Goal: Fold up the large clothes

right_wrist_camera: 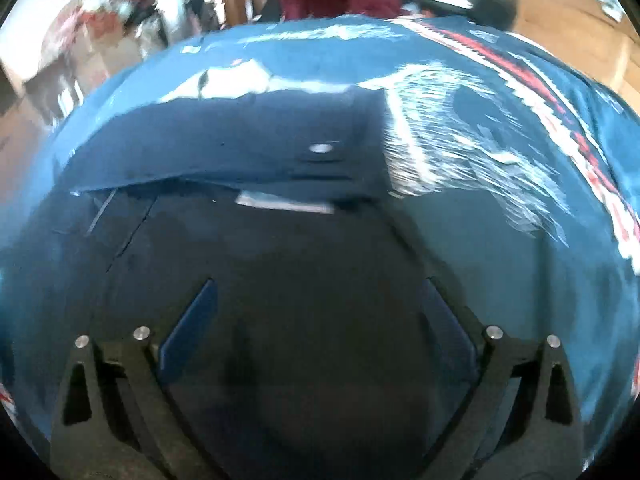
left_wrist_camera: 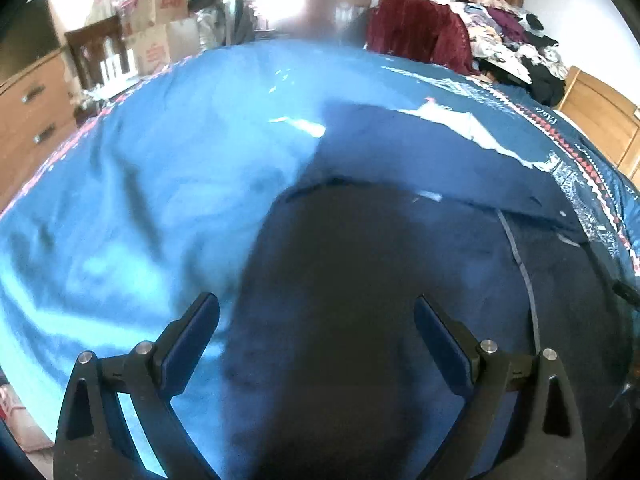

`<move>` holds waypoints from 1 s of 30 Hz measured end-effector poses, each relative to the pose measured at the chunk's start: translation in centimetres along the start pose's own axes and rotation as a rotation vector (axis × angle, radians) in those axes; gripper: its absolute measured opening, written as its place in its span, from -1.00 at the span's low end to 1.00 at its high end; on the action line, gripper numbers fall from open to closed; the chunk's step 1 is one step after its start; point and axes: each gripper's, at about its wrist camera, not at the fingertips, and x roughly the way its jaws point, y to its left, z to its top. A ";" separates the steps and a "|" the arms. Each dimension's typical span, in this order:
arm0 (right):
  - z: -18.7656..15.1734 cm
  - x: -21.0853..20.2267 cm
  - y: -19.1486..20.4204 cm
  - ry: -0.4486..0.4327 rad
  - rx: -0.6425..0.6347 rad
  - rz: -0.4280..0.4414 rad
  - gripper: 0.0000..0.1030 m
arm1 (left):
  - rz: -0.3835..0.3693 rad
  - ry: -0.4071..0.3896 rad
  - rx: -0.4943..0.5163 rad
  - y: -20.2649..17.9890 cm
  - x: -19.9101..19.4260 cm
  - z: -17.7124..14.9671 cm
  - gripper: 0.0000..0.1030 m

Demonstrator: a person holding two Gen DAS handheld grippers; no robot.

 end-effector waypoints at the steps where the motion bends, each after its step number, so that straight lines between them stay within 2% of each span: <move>1: 0.3 1.4 0.6 0.026 -0.009 0.003 0.93 | -0.002 0.004 0.006 -0.4 0.5 0.3 0.91; 5: -0.3 4.2 1.0 0.052 -0.015 0.016 1.00 | -0.003 0.071 -0.008 -1.6 4.1 0.0 0.94; 7: -0.5 4.1 0.4 0.029 -0.006 0.054 1.00 | 0.017 0.059 0.011 -2.1 4.7 -0.2 0.99; 11: -1.0 3.7 -0.1 0.002 0.011 0.087 1.00 | 0.003 0.053 0.003 -1.8 4.8 -0.4 0.99; 21: -0.9 3.8 0.2 0.006 0.005 0.078 1.00 | 0.024 0.051 0.017 -2.2 4.8 -0.7 1.00; 30: -0.9 3.8 0.2 0.006 0.005 0.078 1.00 | 0.082 0.060 0.038 -2.8 5.5 -0.4 1.00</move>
